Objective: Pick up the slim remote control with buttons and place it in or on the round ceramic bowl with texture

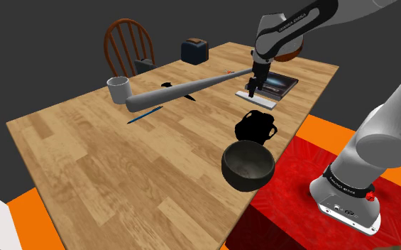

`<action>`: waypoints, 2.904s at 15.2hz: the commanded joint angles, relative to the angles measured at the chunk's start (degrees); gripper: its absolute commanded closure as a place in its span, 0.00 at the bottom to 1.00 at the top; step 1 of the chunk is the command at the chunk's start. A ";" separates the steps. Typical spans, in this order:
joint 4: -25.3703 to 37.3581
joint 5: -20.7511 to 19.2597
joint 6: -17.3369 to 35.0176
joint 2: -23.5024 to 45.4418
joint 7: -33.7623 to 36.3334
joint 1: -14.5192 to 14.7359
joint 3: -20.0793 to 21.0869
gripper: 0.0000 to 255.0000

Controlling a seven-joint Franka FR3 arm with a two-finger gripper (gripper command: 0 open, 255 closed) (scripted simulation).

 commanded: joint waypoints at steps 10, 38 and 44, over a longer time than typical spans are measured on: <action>-1.70 1.08 5.54 3.83 -1.12 -0.11 -0.36 0.00; 3.56 -0.67 -6.47 -3.07 0.17 -0.15 0.06 1.00; 6.43 -0.99 -11.21 -4.99 0.43 -0.13 0.30 1.00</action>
